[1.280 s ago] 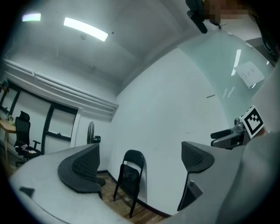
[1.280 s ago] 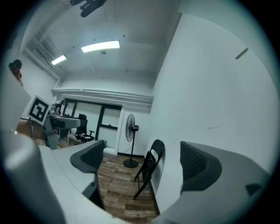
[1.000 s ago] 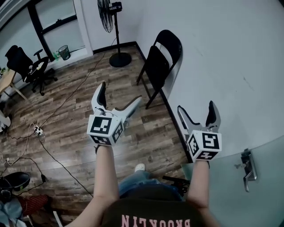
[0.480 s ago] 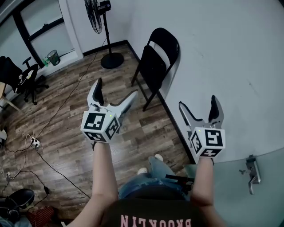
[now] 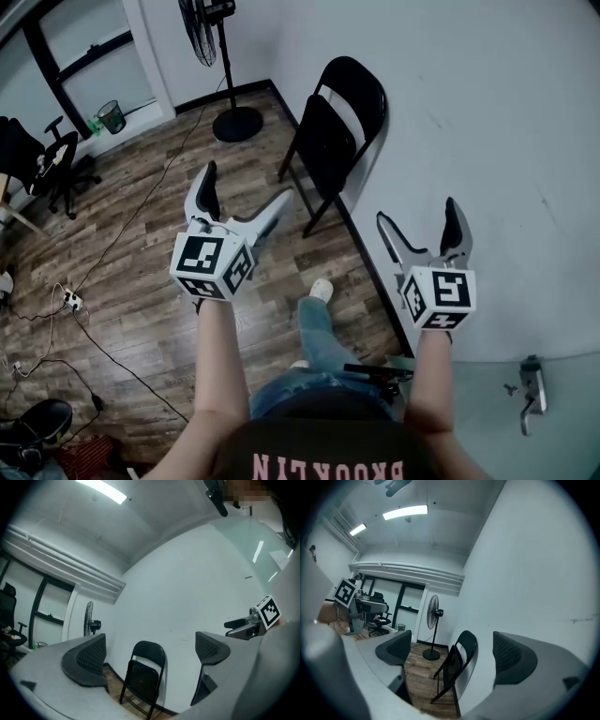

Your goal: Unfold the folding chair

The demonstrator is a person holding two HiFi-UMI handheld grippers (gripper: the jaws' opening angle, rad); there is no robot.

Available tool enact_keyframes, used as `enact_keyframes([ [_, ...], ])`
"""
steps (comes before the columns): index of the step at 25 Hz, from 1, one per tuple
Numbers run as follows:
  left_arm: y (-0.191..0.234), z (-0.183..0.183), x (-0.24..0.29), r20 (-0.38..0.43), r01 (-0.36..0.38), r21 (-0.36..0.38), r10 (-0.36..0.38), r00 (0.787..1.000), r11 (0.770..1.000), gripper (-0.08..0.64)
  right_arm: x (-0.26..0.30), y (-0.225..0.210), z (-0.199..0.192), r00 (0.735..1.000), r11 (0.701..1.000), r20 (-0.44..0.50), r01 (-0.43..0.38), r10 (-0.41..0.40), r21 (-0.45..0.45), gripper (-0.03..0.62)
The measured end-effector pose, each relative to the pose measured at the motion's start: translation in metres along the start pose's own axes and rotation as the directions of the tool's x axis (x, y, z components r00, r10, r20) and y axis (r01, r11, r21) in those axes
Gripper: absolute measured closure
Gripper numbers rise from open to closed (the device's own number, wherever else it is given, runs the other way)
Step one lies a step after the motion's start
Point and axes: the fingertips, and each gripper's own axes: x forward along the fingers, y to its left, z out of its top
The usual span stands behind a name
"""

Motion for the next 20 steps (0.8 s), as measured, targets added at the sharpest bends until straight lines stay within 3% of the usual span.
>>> enact_keyframes([
  [7,0.016,-0.005,0.062,-0.012,0.003,0.023,-0.003,1.0,1.0,-0.009,0.068,-0.025,-0.005,1.0,1.0,0.003,-0.018,0.018,0.012,0.069],
  [14,0.048,-0.023,0.166,-0.054,-0.025,0.053,0.028,0.998,0.998,-0.009,0.17,-0.068,-0.022,0.999,0.999,-0.014,-0.039,0.039,0.033,0.071],
  [20,0.065,-0.039,0.26,-0.099,0.01,0.035,-0.007,0.995,0.999,-0.009,0.251,-0.11,-0.032,0.999,0.997,-0.029,-0.041,0.043,0.069,0.072],
])
